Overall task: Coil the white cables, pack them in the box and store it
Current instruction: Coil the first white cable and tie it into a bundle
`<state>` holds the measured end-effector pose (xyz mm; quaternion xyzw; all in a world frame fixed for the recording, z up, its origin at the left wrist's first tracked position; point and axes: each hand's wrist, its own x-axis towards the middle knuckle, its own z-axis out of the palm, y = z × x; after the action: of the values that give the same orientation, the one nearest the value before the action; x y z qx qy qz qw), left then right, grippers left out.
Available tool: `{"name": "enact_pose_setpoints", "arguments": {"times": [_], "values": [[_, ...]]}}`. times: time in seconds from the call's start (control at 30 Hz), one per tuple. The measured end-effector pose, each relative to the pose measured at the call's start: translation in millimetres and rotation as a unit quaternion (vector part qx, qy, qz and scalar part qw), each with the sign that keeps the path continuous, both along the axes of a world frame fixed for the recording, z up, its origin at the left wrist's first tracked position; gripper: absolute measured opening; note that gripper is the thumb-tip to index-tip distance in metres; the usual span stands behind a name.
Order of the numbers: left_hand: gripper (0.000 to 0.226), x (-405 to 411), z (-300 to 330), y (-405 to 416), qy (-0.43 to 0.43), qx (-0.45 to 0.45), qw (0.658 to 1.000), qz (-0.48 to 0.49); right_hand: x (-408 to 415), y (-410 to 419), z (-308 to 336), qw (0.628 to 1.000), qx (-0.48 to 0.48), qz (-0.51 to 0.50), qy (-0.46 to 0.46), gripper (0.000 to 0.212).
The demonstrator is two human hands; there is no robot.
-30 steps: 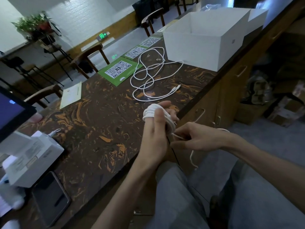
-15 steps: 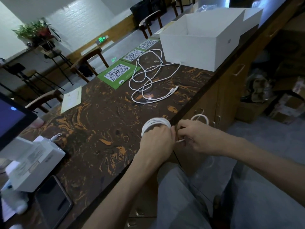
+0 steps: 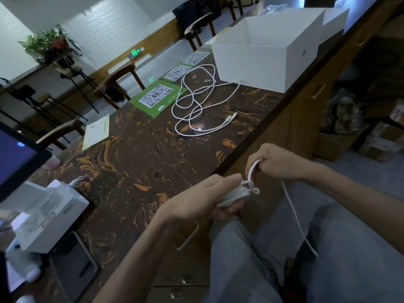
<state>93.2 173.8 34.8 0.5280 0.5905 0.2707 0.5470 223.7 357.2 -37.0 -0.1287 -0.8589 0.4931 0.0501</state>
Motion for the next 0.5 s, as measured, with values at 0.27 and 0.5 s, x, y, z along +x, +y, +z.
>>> {"name": "enact_pose_setpoints", "arguments": {"times": [0.27,0.5], "values": [[0.056,5,3,18,-0.112,0.111,0.951,0.265,0,-70,-12,0.984,-0.063,-0.052,0.158,0.017],[0.051,-10,-16,13,0.206,0.195,0.904,0.32,6,-81,14,0.977,-0.068,-0.11,0.168,0.036]]}}
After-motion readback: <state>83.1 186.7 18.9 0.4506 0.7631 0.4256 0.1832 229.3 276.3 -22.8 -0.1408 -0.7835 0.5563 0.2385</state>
